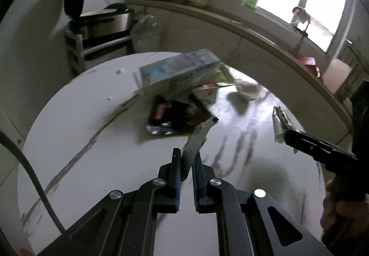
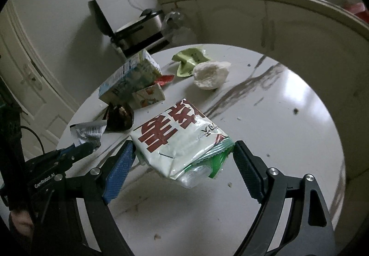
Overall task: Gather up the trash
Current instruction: 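Carry the plastic bag and silver wrapper over the floor bin and open both tools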
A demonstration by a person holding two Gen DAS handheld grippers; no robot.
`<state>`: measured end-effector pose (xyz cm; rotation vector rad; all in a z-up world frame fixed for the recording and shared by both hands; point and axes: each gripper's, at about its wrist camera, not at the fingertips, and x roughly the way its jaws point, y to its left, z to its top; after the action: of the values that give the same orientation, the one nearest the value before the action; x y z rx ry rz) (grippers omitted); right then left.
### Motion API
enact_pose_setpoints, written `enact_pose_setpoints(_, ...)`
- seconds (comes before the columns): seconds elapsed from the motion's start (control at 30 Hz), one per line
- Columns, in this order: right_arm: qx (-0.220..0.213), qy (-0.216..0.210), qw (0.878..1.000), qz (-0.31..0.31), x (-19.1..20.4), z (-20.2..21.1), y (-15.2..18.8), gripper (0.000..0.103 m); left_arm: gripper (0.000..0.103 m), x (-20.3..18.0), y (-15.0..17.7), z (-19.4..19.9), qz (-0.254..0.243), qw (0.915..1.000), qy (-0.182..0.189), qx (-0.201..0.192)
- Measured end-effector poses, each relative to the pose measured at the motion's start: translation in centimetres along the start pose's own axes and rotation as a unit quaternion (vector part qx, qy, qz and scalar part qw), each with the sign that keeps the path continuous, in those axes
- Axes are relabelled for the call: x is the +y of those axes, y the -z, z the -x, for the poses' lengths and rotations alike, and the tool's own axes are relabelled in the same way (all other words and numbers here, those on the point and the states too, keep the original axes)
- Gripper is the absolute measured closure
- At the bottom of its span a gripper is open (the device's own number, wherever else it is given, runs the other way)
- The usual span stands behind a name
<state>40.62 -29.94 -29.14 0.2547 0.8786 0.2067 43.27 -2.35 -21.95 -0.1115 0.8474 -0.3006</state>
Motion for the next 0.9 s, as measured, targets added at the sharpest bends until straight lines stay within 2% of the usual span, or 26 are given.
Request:
enact_pose_setpoints(0.2,-0.026,0.008,1.000,-0.015,-1.7,3.4,0.7,0.019,0.098,-4.4,-0.5,1.7,-0.033,0.9990,0.022,-0.020)
enact_pose_setpoints(0.4,-0.078,0.031,0.996,-0.035,-4.8,9.1,1.0,0.019,0.098,-10.9,-1.6,3.3,-0.081,0.9943,0.053,-0.045)
enact_pose_setpoints(0.67,-0.137,0.075,0.985,-0.072,-10.1,16.2,2.2,0.019,0.098,-20.8,-1.8,4.3,-0.147,0.9819,0.104,-0.060)
enact_pose_setpoints(0.9,-0.165,0.125,0.971,-0.121,-16.5,21.4,5.0,0.019,0.098,-28.1,-1.5,2.4,-0.191,0.9697,0.145,-0.048)
